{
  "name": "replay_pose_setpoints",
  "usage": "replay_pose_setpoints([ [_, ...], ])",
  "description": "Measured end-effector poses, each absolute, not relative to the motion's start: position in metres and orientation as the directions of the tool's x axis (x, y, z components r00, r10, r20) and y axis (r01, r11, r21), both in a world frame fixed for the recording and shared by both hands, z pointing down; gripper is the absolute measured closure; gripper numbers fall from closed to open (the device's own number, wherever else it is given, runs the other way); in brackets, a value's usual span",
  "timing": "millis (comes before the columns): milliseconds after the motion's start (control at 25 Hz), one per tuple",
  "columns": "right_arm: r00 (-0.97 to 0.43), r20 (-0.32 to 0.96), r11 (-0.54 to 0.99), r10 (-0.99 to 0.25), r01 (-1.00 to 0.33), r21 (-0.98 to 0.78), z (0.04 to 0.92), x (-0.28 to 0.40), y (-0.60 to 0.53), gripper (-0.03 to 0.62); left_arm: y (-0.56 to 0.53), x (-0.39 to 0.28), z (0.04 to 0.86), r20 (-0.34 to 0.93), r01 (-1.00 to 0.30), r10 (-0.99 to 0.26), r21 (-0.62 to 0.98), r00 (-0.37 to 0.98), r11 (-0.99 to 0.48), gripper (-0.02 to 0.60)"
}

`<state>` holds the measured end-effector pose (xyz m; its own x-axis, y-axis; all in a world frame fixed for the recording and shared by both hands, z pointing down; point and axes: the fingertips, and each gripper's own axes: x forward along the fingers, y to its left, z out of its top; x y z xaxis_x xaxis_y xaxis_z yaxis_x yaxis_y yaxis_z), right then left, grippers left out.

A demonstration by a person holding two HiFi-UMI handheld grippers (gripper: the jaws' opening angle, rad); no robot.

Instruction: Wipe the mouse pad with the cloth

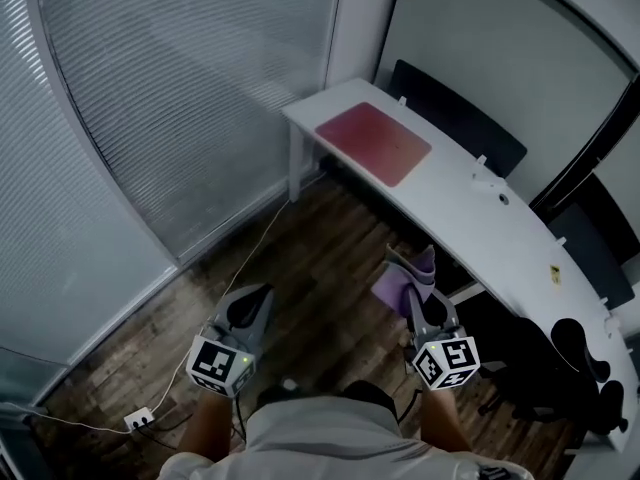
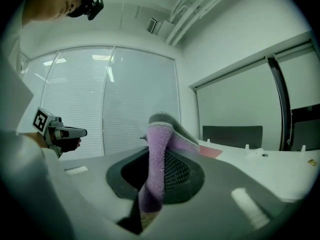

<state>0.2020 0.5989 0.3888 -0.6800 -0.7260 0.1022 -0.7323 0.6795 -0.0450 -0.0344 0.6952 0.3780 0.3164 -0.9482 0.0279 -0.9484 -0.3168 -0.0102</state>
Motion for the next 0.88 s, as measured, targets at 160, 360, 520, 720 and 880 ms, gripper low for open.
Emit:
replay_pose_setpoints([
  [160,-0.687,0.120,0.689,-0.717,-0.724,-0.034,0.390,0.165,0.567,0.545,0.672,-0.073,0.379,0.020,-0.953,-0.953,0.004,0.302,-0.302,0.579],
  [360,-0.694,0.135,0.695,-0.708,-0.718,-0.044,0.397,0.137,0.521,0.546,0.631,-0.104,0.387,0.023,-0.961,-0.961,0.018,0.275,-0.275,0.580],
  [520,-0.715,0.134,0.712,-0.686,-0.698,-0.074,0.404,0.118,0.463,0.546,0.583,-0.118,0.389,0.044,-0.968,-0.967,0.024,0.251,-0.250,0.579],
  [720,-0.743,0.106,0.738,-0.660,-0.669,-0.095,0.406,0.100,0.384,0.545,0.519,-0.128,0.382,0.039,-0.979,-0.978,0.009,0.206,-0.205,0.580],
  [880,-0.749,0.098,0.743,-0.655,-0.663,-0.096,0.401,0.091,0.322,0.545,0.455,-0.134,0.375,0.034,-0.978,-0.977,0.004,0.209,-0.209,0.578],
])
